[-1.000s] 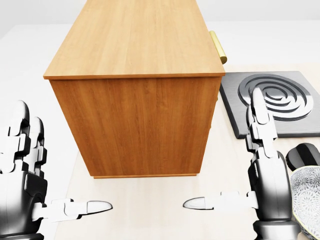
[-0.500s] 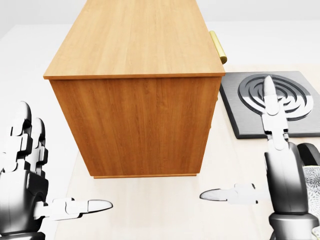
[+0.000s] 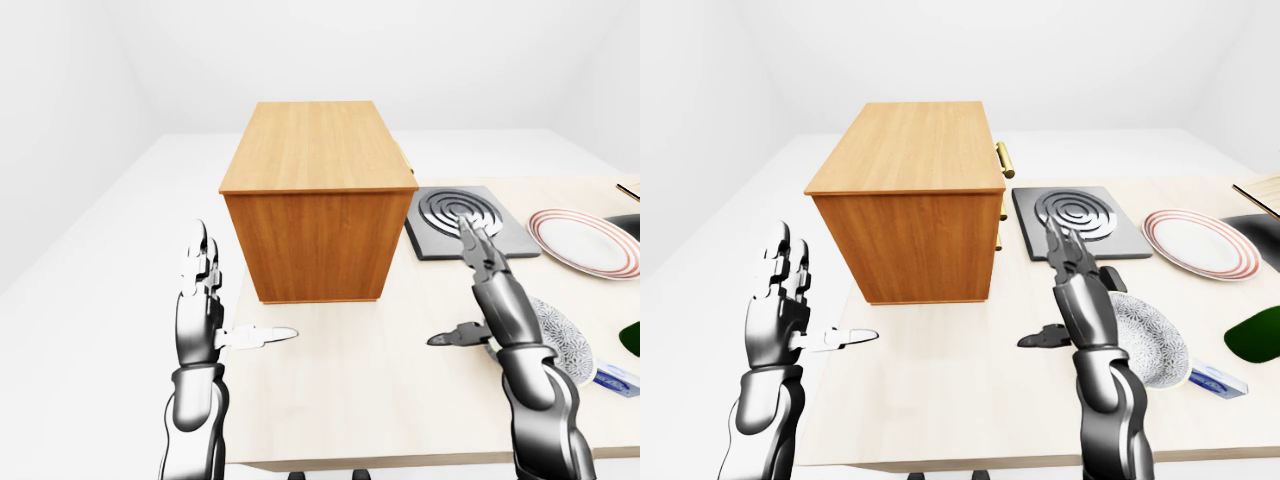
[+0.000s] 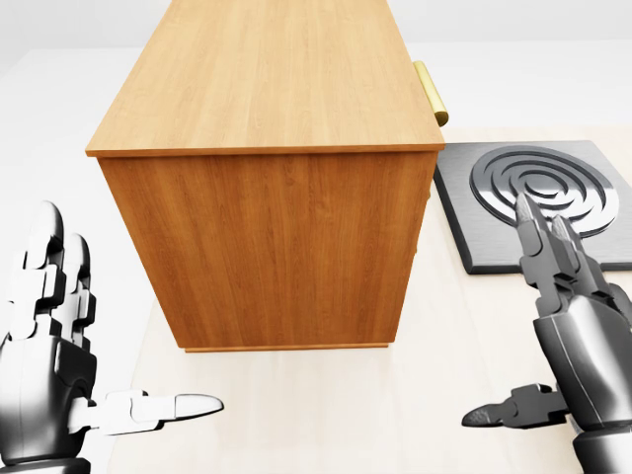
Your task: Put the bowl on the top of the cabinet.
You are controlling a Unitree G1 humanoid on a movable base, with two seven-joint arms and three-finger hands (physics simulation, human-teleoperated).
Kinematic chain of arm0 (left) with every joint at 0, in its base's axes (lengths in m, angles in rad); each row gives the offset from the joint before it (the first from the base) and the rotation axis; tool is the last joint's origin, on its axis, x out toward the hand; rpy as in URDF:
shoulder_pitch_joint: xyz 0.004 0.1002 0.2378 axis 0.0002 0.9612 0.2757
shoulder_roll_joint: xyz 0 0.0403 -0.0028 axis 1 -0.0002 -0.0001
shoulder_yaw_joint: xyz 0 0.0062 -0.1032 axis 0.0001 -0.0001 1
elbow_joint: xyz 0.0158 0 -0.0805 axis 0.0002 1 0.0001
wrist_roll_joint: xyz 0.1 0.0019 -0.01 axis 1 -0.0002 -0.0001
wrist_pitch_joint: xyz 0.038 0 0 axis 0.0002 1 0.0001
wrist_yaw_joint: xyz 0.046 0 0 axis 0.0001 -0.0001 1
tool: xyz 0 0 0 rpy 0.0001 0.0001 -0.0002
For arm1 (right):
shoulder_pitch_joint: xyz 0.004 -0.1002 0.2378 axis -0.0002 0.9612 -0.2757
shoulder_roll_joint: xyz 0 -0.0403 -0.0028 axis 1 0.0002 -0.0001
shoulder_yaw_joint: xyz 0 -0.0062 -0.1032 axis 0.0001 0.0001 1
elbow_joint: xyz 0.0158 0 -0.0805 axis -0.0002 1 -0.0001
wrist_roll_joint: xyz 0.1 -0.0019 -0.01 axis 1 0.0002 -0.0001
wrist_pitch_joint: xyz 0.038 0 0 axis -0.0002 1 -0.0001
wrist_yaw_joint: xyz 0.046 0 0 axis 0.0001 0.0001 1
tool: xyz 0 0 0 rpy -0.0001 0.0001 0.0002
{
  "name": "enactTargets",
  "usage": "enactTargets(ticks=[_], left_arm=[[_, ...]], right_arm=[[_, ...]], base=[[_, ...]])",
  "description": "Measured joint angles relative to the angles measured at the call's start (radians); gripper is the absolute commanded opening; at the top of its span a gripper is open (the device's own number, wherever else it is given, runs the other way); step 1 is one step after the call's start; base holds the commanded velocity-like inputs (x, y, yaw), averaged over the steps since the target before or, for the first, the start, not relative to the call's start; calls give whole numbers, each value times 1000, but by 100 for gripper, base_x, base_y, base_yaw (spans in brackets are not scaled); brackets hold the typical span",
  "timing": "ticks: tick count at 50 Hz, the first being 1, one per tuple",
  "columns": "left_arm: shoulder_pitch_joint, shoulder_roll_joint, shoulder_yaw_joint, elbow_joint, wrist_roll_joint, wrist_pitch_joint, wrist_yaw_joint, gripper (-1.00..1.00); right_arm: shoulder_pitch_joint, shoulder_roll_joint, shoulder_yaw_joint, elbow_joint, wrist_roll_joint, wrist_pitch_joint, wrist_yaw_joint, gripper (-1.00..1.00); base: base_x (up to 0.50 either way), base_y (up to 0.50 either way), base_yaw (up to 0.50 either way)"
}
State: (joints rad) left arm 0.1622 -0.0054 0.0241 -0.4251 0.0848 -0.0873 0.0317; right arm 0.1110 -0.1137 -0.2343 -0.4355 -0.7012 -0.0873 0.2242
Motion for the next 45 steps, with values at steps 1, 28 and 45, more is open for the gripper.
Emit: enactTargets(ticks=[1,28,45], left_arm=[[0,0,0,0,0,0,0,100],[7,0,-8,5,10,0,4,100],[9,0,-12,13,16,0,6,100]], right_arm=[[2,-1,-6,-3,-7,0,9,100],[129,33,-205,-42,-47,0,179,100],[170,53,-301,3,-44,0,200,100]], base=[[0,0,0],[0,0,0],[0,0,0]])
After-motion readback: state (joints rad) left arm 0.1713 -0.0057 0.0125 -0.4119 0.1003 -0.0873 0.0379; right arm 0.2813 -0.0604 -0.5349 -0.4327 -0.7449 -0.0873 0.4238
